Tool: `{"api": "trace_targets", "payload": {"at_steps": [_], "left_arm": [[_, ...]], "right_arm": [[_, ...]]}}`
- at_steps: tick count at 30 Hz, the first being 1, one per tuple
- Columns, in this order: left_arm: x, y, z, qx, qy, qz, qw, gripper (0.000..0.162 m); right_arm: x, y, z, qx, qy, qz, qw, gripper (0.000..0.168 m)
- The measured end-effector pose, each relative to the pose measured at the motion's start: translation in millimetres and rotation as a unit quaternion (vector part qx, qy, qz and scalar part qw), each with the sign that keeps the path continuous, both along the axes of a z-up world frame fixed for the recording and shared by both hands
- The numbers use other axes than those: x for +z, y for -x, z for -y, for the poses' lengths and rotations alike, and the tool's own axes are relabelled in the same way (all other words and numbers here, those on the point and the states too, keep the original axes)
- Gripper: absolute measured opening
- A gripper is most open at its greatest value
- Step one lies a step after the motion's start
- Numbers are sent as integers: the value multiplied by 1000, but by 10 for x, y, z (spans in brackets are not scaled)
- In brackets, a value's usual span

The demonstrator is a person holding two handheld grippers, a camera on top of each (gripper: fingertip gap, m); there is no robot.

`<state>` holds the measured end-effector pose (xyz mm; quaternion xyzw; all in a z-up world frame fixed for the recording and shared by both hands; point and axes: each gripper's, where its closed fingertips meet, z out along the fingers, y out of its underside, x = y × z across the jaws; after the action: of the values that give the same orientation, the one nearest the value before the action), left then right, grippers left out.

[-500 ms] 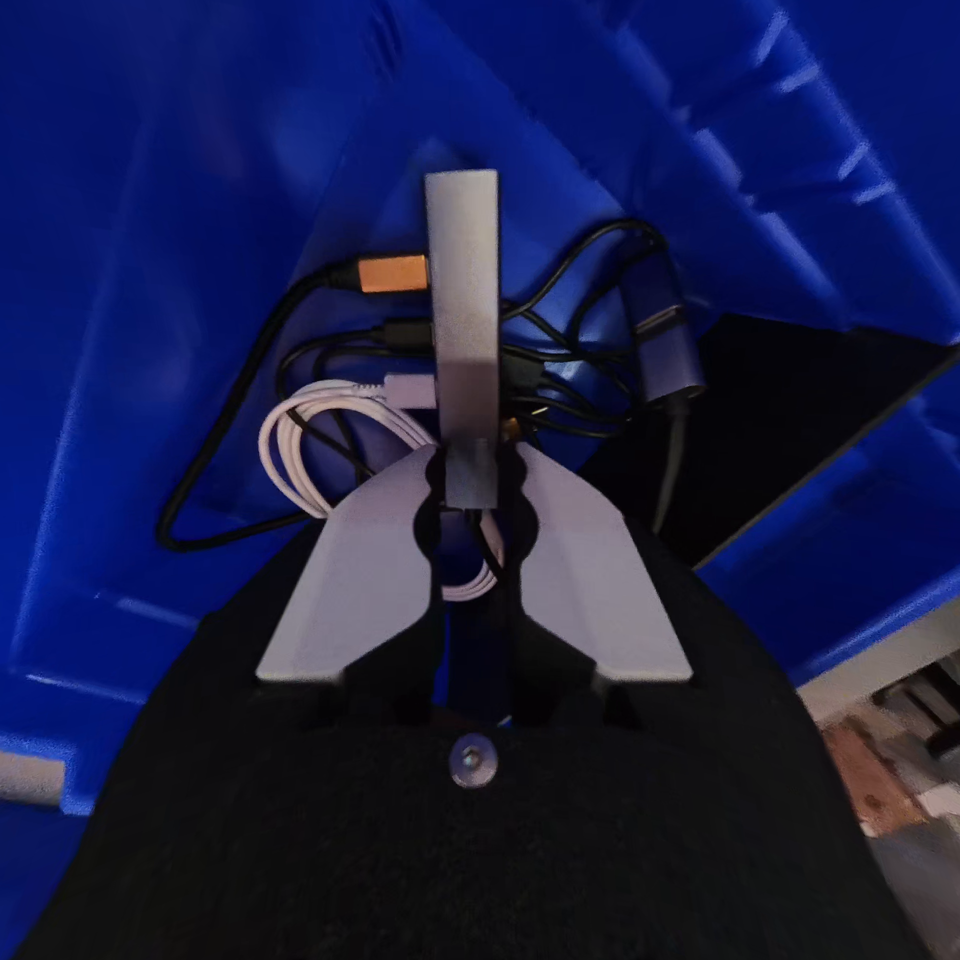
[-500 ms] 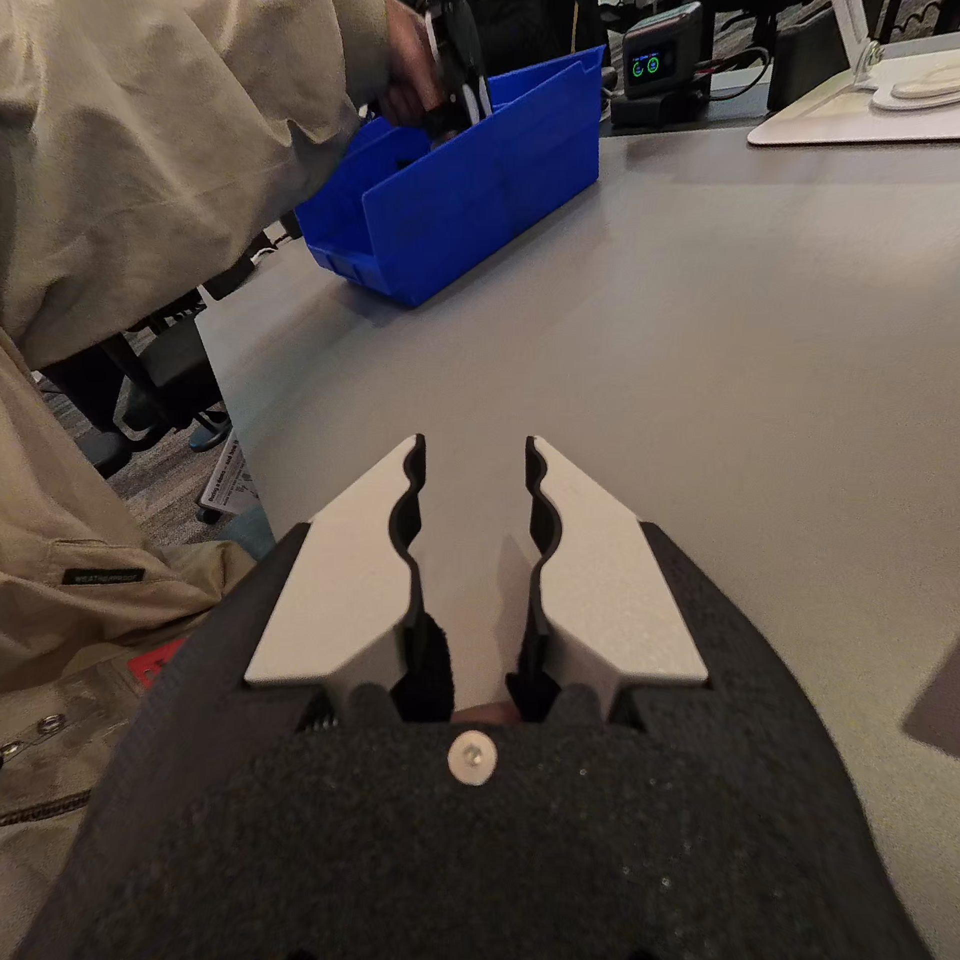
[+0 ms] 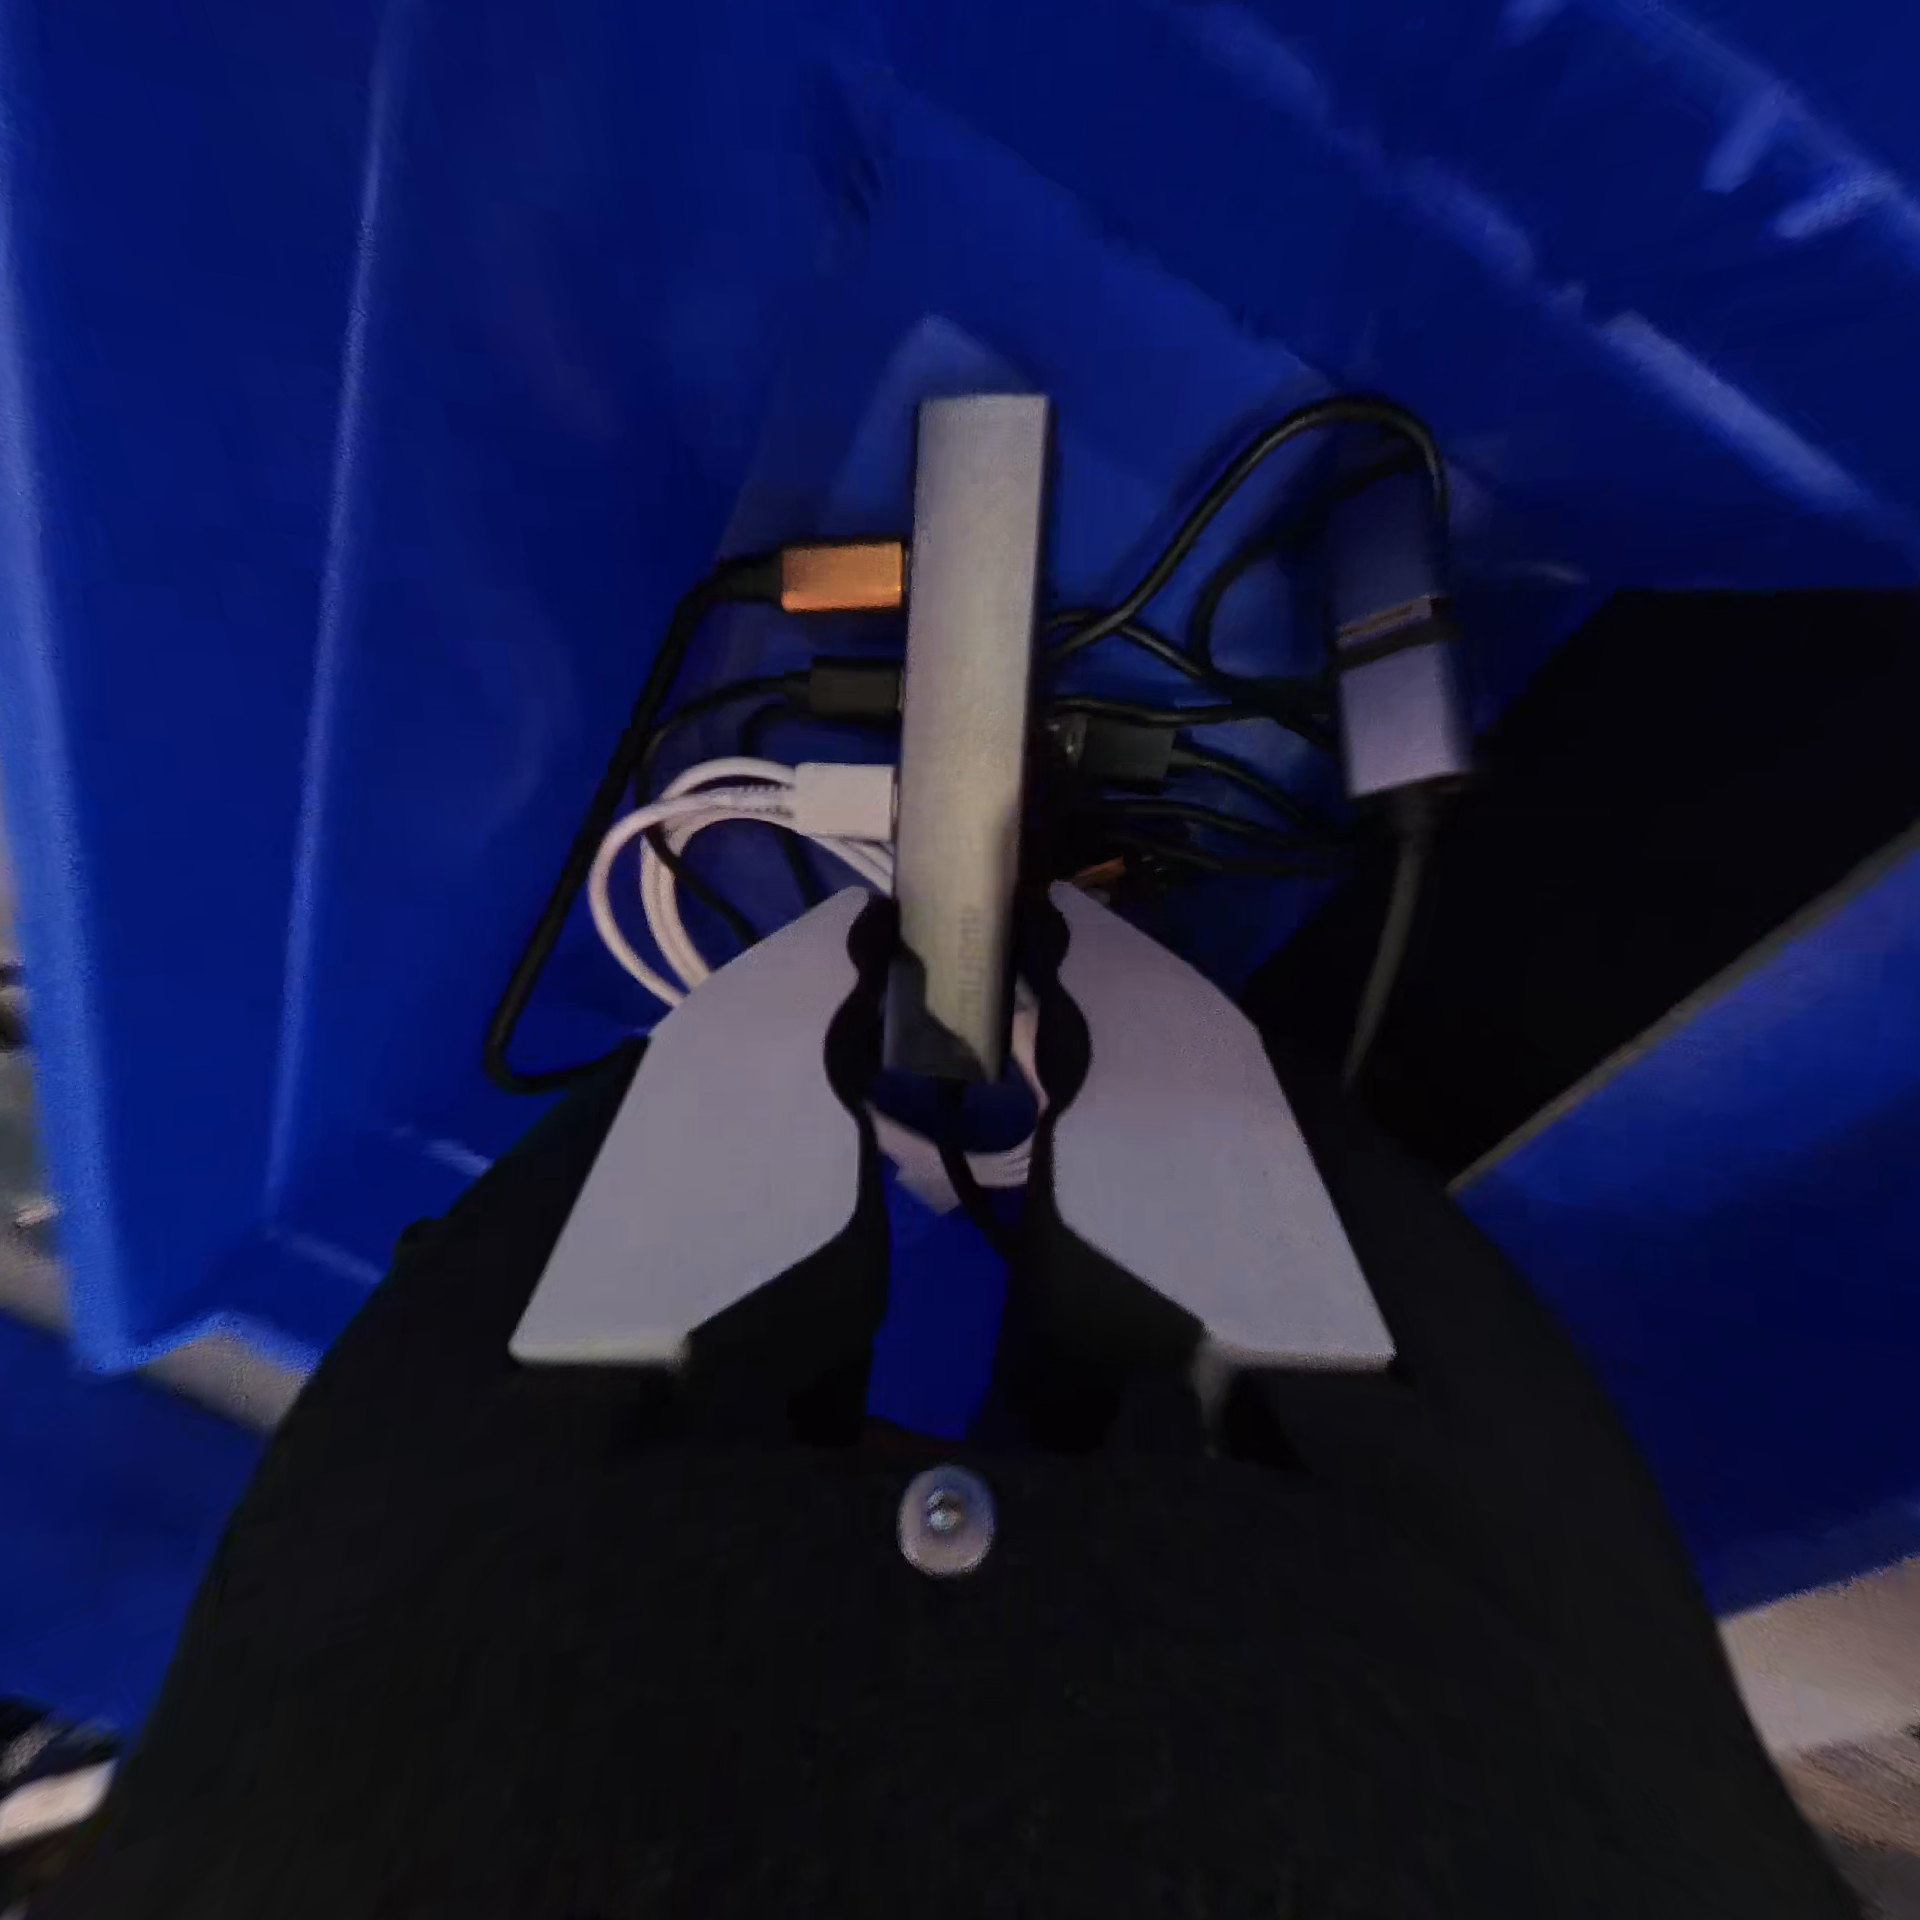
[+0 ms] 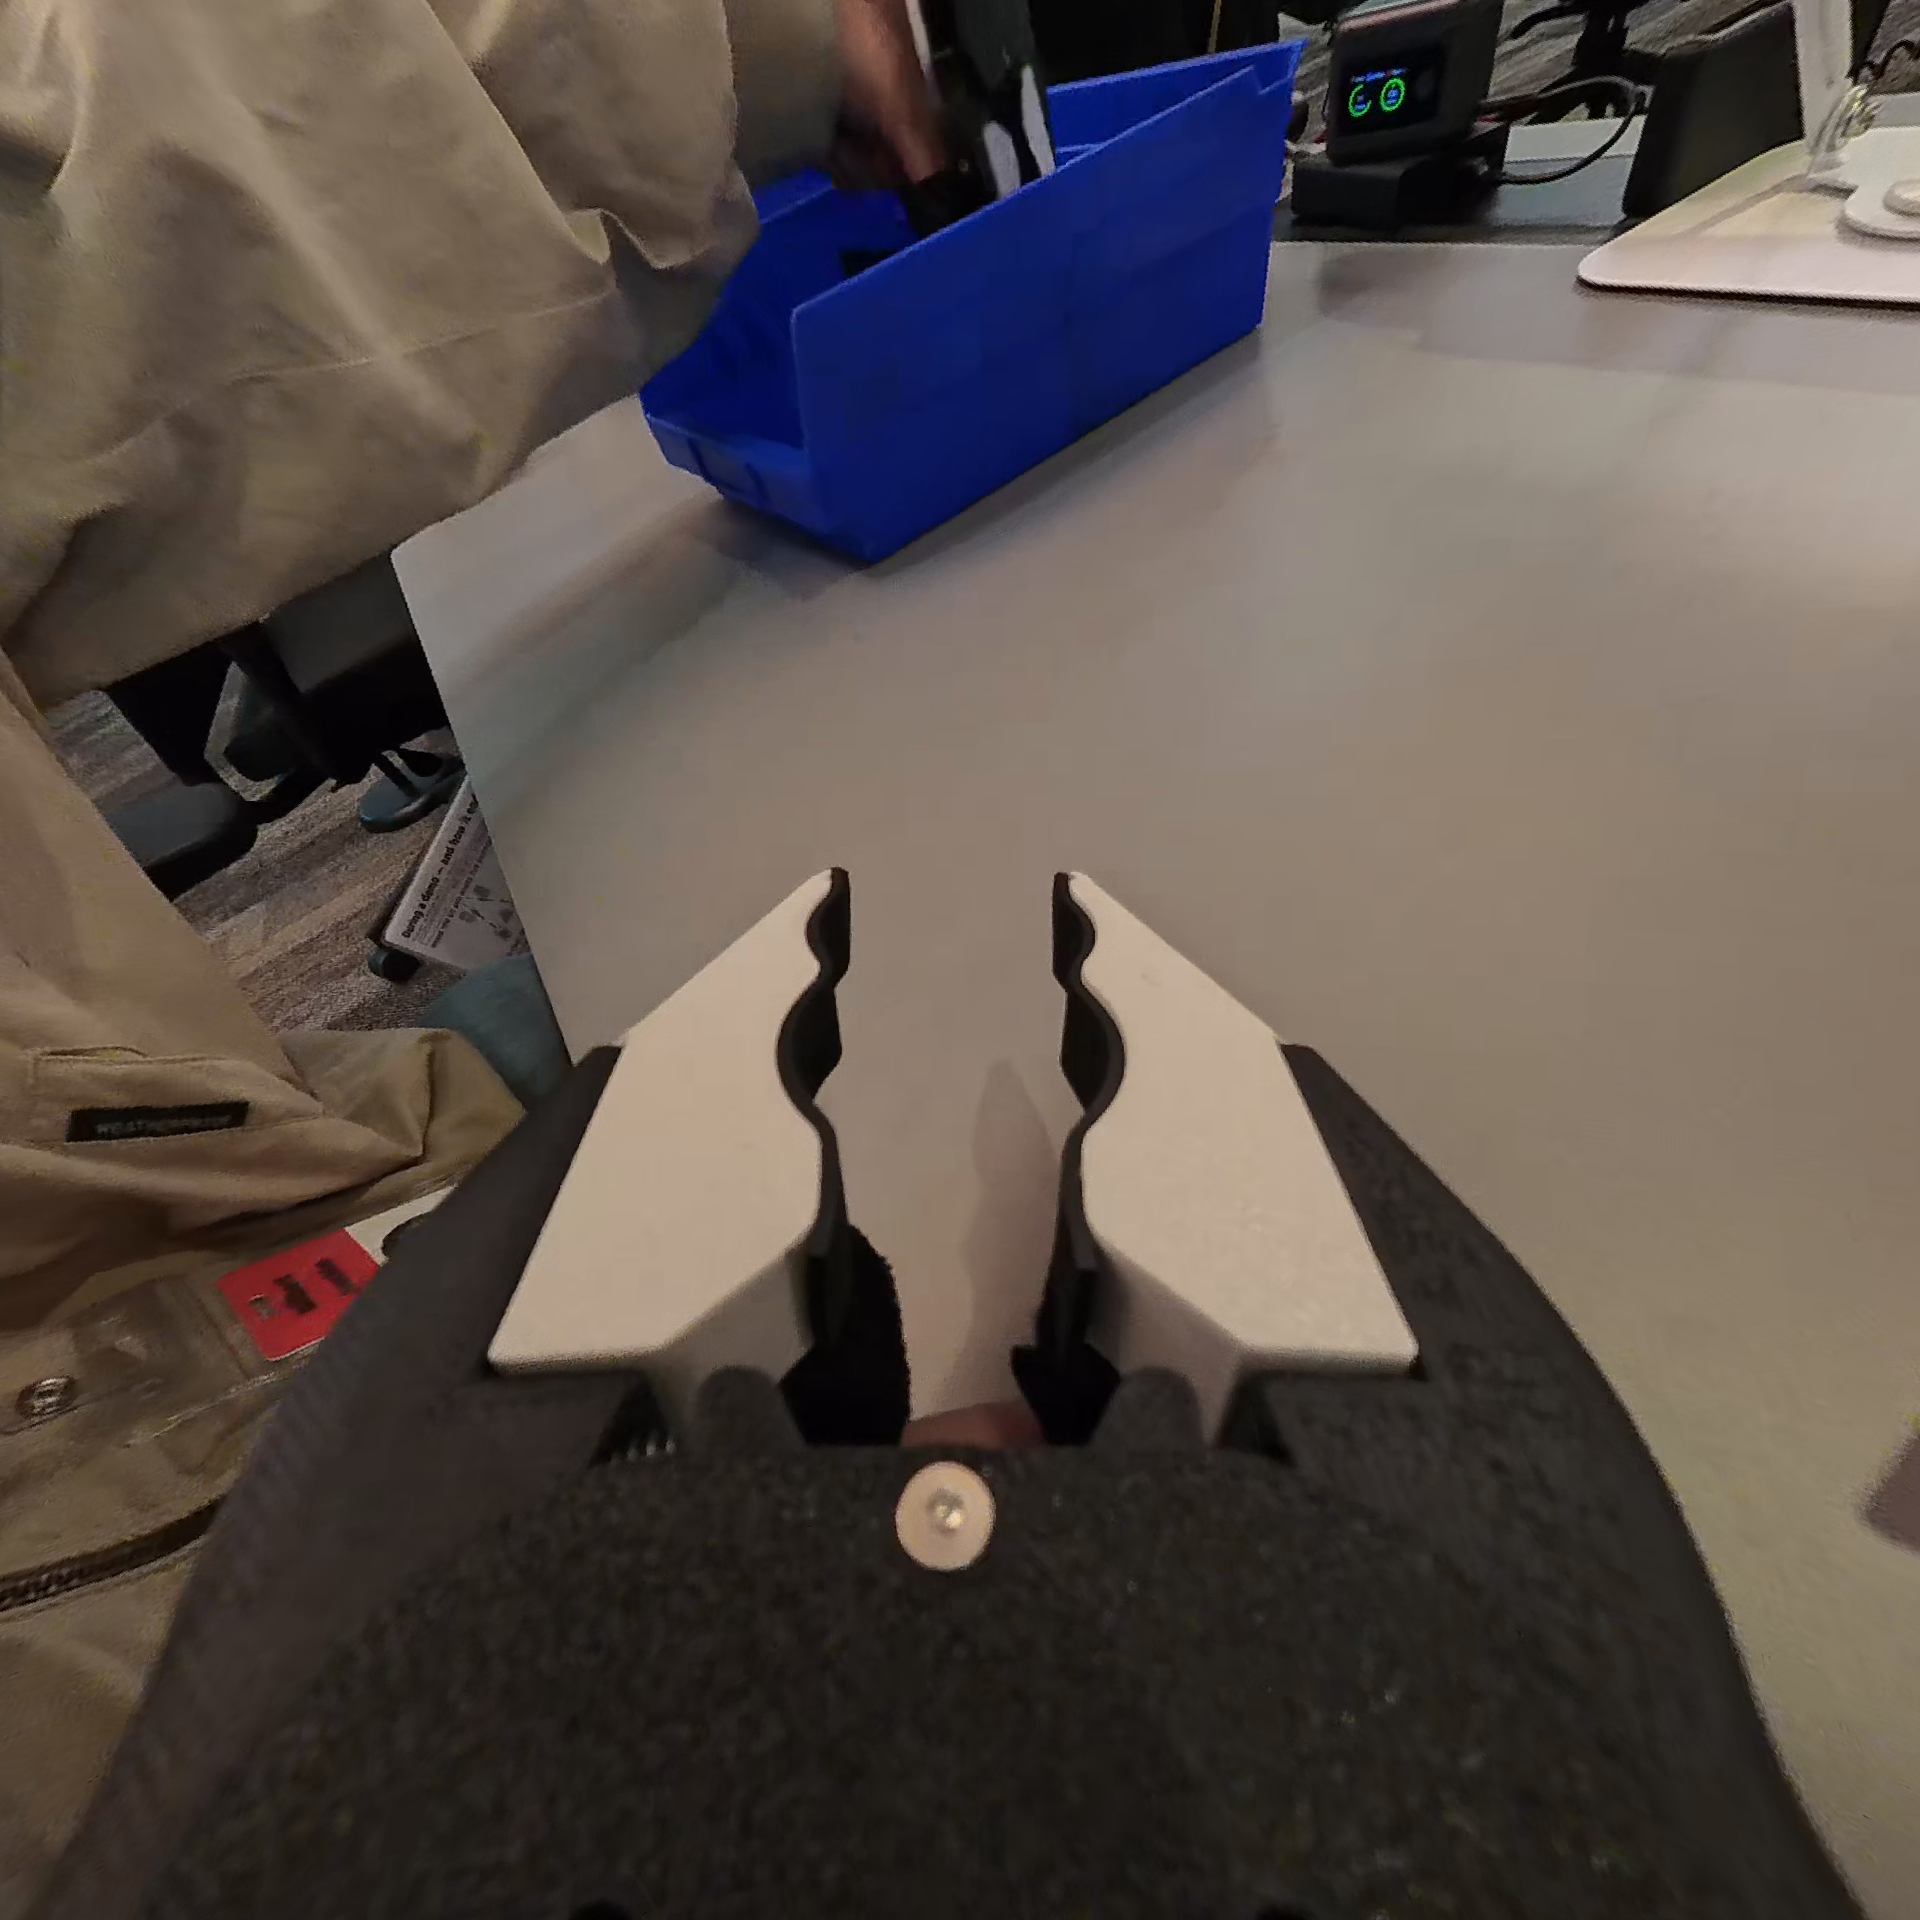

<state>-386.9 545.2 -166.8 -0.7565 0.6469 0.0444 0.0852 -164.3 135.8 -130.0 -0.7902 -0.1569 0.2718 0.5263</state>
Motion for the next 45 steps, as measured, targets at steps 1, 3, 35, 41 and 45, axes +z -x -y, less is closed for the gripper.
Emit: {"api": "trace_targets", "payload": {"at_steps": [1,3,35,41,45], "left_arm": [[71,24,-24,-12,-31,-8,999,26],[259,89,-57,-38,-100,-28,994,26],[2949,-1997,2798,-345,-776,247,467,25],[2431,-2203,3165,-365,-752,282,471,25],[2207,-2256,3157,-364,-738,292,487,25]], "right_arm": [[7,-3,-2,-1,-2,-1,1000,38],[24,-3,0,1,-5,-6,1000,38],[2200,-272,-659,10,-273,81,959,47],[1961,-95,-656,51,-302,99,947,34],[1795,-150,-733,38,-307,122,943,16]]}}
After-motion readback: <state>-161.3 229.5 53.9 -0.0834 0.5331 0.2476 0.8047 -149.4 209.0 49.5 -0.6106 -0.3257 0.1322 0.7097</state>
